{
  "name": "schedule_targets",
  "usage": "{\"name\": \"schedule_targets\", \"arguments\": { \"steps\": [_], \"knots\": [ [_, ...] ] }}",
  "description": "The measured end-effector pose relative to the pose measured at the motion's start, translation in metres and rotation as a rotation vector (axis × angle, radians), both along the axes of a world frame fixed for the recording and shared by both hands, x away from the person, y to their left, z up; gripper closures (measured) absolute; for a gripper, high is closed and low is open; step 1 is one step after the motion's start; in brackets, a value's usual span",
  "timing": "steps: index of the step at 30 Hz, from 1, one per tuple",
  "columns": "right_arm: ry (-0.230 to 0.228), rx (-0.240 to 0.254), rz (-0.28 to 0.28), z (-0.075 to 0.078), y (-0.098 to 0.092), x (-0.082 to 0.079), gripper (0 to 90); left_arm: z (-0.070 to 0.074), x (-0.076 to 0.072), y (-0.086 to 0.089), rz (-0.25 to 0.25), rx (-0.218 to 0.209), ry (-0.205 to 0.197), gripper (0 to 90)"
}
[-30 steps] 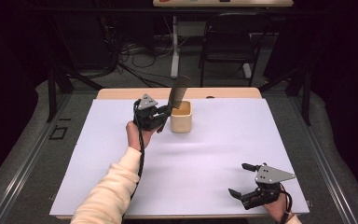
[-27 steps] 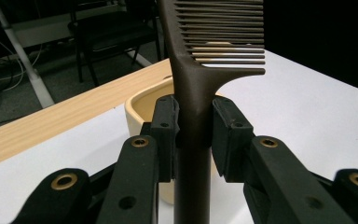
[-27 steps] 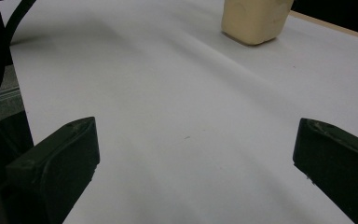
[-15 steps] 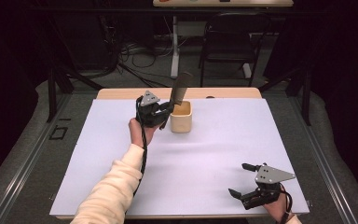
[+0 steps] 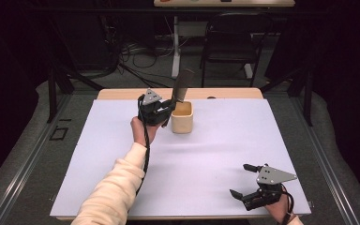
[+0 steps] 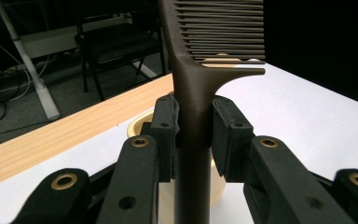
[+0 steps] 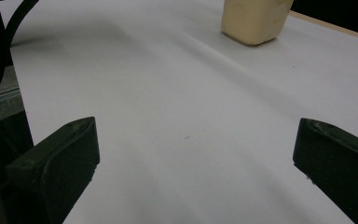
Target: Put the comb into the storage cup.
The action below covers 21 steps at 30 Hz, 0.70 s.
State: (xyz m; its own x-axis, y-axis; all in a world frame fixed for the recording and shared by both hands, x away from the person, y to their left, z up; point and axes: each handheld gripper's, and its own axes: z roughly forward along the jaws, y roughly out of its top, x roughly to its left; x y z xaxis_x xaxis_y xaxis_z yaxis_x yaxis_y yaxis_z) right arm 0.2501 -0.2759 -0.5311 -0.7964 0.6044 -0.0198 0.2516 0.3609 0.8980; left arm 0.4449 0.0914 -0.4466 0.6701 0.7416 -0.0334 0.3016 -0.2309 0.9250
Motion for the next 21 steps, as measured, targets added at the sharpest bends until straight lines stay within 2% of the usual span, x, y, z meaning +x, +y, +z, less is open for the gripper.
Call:
{"name": "schedule_targets", "arguments": {
  "steps": [21],
  "knots": [
    [-0.003, 0.001, 0.002, -0.0001, -0.0002, 0.0002, 0.0, 0.0037, 0.0037, -0.0054, 0.017, -0.024, -0.031, 72.3]
  ]
}}
